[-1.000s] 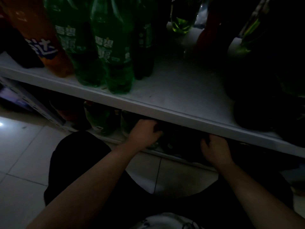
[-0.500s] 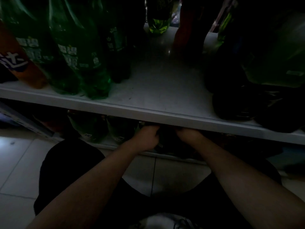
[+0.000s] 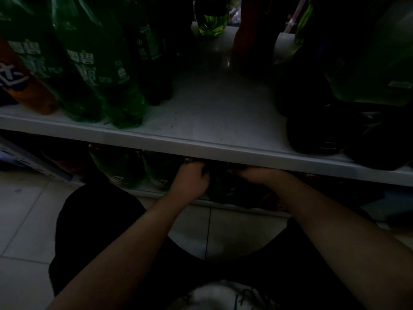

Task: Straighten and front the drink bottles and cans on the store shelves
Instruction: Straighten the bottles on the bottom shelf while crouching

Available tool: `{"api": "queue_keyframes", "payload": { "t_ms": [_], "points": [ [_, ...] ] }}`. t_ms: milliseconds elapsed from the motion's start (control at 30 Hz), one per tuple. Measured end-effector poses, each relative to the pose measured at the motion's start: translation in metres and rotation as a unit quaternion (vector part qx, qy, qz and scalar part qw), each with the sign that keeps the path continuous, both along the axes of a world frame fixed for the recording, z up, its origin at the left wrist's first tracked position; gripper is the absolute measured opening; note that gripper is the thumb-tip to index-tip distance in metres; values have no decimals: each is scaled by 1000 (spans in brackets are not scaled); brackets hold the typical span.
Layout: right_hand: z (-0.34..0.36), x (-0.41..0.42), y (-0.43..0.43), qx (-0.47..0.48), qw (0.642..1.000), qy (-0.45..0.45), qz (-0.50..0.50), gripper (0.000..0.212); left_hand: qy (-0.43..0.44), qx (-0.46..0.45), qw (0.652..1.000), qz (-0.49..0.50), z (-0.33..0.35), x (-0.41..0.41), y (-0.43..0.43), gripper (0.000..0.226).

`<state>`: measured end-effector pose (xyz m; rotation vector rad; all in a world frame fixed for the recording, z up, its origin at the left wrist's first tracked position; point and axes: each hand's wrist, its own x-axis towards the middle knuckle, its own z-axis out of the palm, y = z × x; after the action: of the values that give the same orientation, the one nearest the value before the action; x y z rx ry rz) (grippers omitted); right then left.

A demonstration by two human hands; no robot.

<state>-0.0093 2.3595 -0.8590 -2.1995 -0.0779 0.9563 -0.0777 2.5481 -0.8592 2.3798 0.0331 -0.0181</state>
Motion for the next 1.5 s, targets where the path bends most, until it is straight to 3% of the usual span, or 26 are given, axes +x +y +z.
{"api": "queue_keyframes", "payload": {
  "t_ms": [100,233,300,400,500,600,667,967,1100,1267,1500],
  "points": [
    [-7,-1,5,16,998,-53,-11,48,13,27,999,17,-7,-5,12,28],
    [-13,-18,15,-85,960,-259,-64,62,22,59,994,88,-8,-1,21,15],
    [-11,-26,20,-108,946,-294,-87,64,31,67,991,116,-10,1,25,16],
    [-10,-21,22,-59,975,-205,-64,59,24,71,986,149,-15,3,27,28],
    [-12,-15,18,6,994,-106,2,53,21,72,984,160,-21,6,29,56],
    [-15,-12,16,3,995,-96,-17,59,26,53,987,149,-26,8,30,85],
    [-18,-11,17,-14,994,-98,-42,64,40,38,992,117,-31,10,28,91],
    [-21,-18,17,-65,983,-150,-84,65,-10,-43,989,140,-43,11,24,74],
    [-19,-14,16,-62,988,-116,-76,75,-14,-53,987,150,-47,10,23,63],
    [-8,-17,10,-36,994,-81,-62,68,-1,-32,989,147,-46,11,23,68],
    [9,-44,-23,9,968,-240,-67,50,35,6,992,121,-35,9,23,74]
  ]
}}
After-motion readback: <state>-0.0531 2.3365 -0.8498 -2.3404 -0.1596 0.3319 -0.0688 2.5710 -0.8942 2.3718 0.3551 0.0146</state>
